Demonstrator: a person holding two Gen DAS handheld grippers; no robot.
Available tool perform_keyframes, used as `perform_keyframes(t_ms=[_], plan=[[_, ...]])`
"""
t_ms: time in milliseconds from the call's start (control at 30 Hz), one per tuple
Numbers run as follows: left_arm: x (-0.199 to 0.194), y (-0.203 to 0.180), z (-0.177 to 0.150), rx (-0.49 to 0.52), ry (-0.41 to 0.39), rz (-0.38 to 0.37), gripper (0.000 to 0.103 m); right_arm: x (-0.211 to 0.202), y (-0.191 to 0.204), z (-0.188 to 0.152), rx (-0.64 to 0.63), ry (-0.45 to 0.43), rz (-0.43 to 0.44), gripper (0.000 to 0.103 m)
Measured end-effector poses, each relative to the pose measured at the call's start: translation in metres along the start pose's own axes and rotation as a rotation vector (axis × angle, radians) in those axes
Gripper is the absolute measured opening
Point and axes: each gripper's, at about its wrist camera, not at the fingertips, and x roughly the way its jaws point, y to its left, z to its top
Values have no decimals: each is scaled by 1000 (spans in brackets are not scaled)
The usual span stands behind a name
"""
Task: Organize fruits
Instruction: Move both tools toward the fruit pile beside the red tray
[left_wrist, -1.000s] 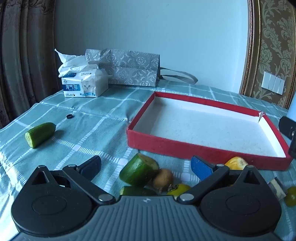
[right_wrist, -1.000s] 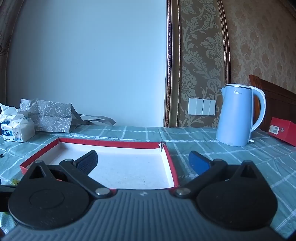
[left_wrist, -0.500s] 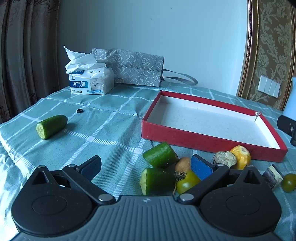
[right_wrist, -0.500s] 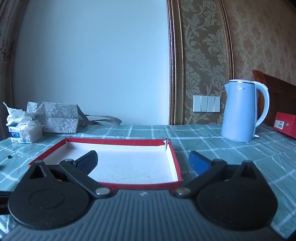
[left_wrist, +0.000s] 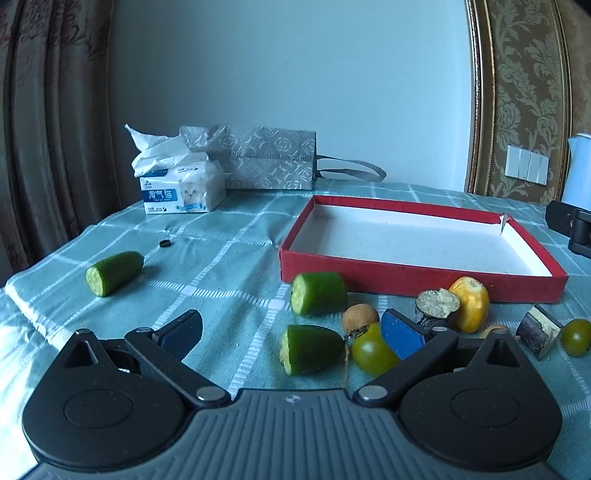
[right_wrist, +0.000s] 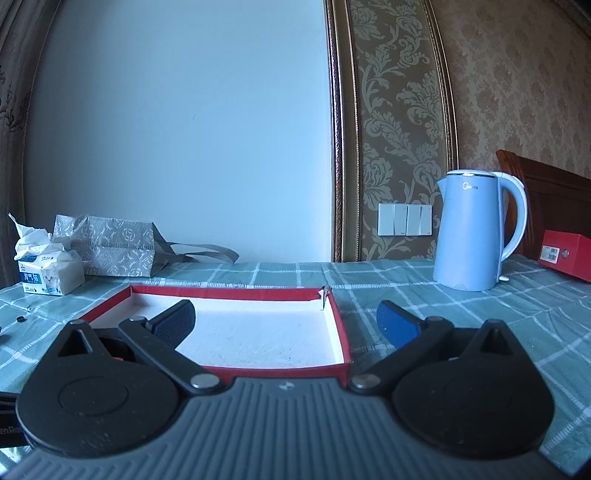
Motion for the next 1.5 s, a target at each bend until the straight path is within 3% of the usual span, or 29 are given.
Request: perform_keyframes(t_ms=[167,433,600,1100,1500], plan=[[-9,-1,-2,0,-51,32,103,-1,-1,1,9,-8,2,103],[-8,-1,-4,9,-14,2,103,-2,-4,1,25,-11,11,103],[-4,4,-4,-19,16,-14,103,-6,-7,1,37,13,61,103],[-4,3,-4,-8,15,-65,103,-42,-18,-19,-106,45,145,103],[4,6,-4,-19,69,-91,103,-47,-27,-31,-111,114,199,103]])
